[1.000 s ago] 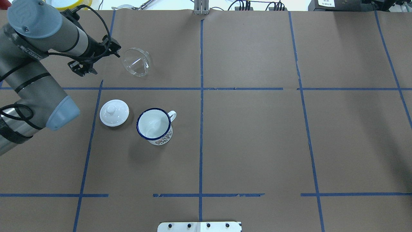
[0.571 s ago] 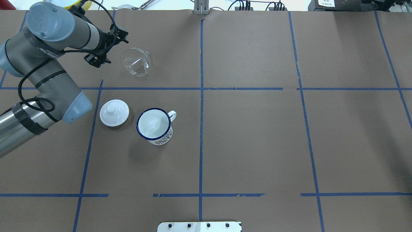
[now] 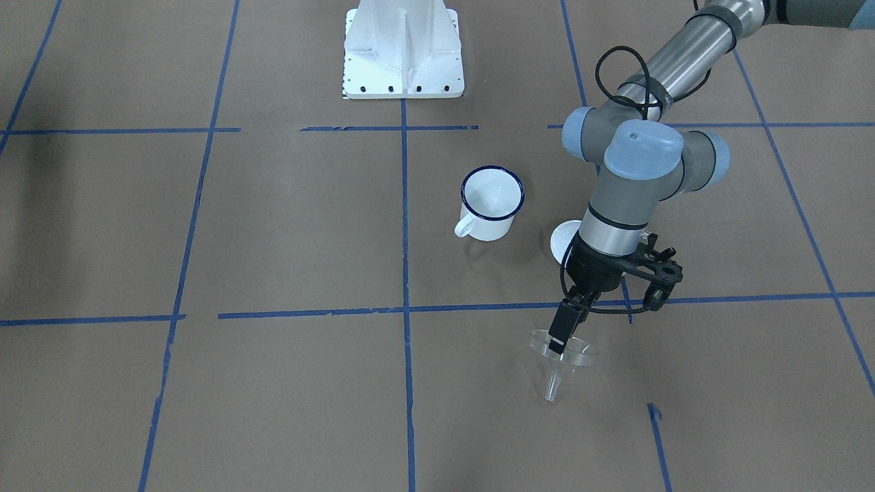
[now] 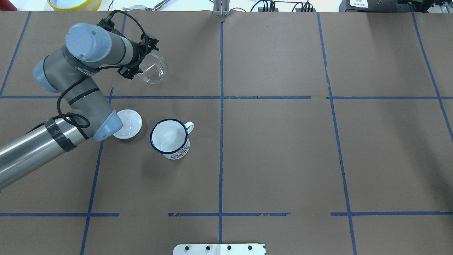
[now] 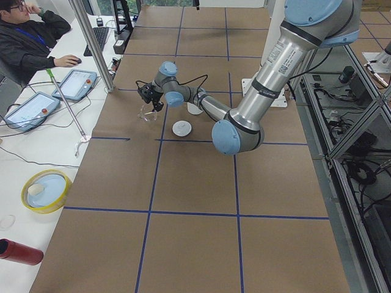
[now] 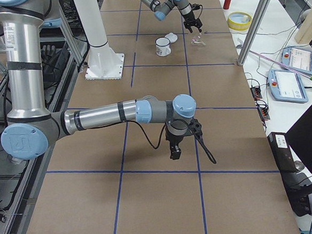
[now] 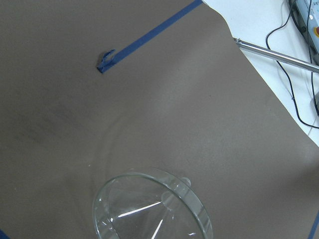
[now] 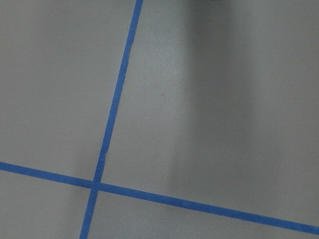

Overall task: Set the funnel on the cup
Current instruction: 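Close the left gripper on the funnel stem and lift it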

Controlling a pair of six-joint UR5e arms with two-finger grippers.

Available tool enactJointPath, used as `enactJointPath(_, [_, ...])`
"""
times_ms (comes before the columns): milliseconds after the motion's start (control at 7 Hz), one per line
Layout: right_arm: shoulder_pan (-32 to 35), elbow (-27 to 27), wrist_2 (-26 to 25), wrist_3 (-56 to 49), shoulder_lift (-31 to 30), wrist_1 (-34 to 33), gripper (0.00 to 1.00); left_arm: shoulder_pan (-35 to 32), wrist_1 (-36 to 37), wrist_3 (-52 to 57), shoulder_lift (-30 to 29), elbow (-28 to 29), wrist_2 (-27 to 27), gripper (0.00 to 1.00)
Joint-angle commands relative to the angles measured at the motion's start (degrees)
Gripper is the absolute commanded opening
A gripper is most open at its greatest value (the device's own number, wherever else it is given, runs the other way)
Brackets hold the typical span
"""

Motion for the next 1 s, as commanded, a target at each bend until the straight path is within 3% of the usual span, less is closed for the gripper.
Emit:
enactJointPath(0, [0.0,0.0,0.0,0.0,0.0,0.0,1.0,0.7,-2.7,-0.8,-2.5,5.1,2.2,1.0])
enactJointPath(143, [0.0,0.0,0.0,0.0,0.0,0.0,1.0,0.7,-2.8,-0.7,-3.4,6.4,2.3,0.97])
enactJointPath(286, [0.0,0.0,0.0,0.0,0.0,0.0,1.0,0.7,-2.9,-0.7,-5.2,8.9,2.3,0.86])
enactJointPath(571, [0.0,0.0,0.0,0.0,0.0,0.0,1.0,0.7,-2.9,-0.5,-5.3,9.3,2.3,0.31])
enactJointPath(714, [0.0,0.0,0.0,0.0,0.0,0.0,1.0,0.6,-2.9,-0.2,-5.3,9.3,2.3,0.1])
enactJointPath(857, [0.0,0.0,0.0,0.0,0.0,0.0,1.0,0.3,-2.9,-0.1,-5.2,9.0,2.3,0.0])
